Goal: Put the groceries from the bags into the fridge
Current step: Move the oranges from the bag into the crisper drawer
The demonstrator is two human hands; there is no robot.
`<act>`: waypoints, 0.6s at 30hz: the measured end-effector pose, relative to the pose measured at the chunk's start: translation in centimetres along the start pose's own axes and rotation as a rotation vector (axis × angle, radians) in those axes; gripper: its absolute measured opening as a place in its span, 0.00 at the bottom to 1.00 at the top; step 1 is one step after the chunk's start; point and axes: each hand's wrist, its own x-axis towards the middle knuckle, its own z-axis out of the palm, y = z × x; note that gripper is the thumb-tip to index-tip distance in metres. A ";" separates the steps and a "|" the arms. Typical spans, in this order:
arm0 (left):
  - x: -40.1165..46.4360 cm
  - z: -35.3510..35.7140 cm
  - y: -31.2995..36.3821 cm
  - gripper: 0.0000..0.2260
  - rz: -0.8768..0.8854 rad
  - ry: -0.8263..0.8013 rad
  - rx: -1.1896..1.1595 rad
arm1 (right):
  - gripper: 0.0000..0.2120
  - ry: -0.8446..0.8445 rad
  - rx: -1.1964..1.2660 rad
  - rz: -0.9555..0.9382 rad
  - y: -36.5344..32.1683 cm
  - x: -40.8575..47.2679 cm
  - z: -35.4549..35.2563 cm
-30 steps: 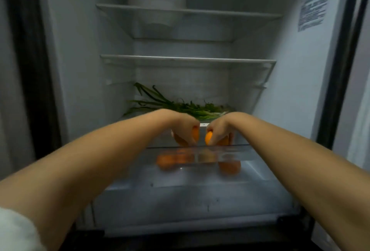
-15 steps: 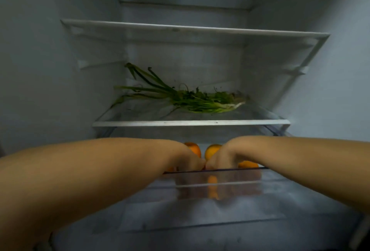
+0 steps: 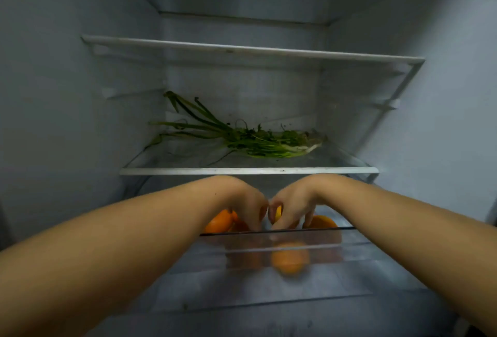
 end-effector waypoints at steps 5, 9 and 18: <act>-3.8 -2.5 1.1 0.20 -0.041 0.056 0.016 | 0.21 0.277 0.001 0.053 2.1 -0.6 -0.9; -8.9 -4.0 2.6 0.17 -0.083 0.357 0.055 | 0.21 0.558 -0.161 0.004 1.2 -3.6 -1.6; -22.9 3.4 4.0 0.16 -0.373 1.054 0.063 | 0.16 1.171 -0.056 -0.268 -5.3 -10.8 3.1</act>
